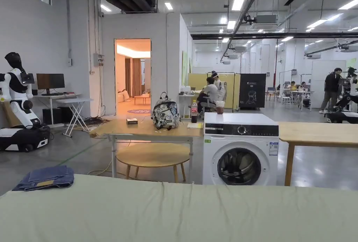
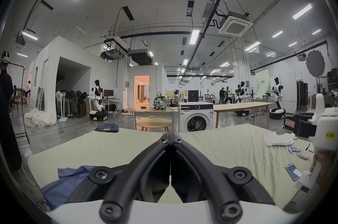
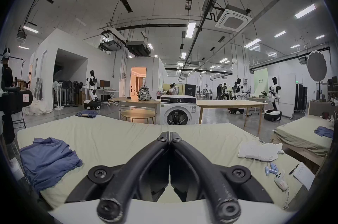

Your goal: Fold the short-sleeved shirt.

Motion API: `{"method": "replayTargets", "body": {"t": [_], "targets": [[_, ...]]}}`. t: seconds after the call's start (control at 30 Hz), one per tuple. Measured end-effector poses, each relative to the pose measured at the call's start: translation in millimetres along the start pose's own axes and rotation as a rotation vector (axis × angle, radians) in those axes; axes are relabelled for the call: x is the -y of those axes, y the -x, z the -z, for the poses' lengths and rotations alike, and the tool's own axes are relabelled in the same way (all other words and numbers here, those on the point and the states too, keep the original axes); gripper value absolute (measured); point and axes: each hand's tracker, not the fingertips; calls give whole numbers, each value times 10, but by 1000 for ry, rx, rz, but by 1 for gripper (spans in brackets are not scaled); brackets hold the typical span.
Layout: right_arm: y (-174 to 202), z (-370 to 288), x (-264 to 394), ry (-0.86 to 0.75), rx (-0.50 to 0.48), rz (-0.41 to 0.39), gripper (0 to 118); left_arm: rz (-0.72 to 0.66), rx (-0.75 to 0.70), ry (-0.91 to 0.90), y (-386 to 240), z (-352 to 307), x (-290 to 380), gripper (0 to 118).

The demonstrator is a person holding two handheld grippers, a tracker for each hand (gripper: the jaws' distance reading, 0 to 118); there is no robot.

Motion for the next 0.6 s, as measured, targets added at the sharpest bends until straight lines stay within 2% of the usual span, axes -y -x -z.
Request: {"method": "replayTargets", "body": {"t": [0.07, 0.33, 0.6], "targets": [[13, -4, -3, -3, 22, -15, 0, 0, -1, -4, -9, -7, -11, 0], [116, -7, 4, -4, 4, -53, 0, 1, -13, 4, 8, -16, -13, 0], [150, 18, 7, 6, -8, -54, 0, -8, -23, 7, 74, -10, 25, 0]]}}
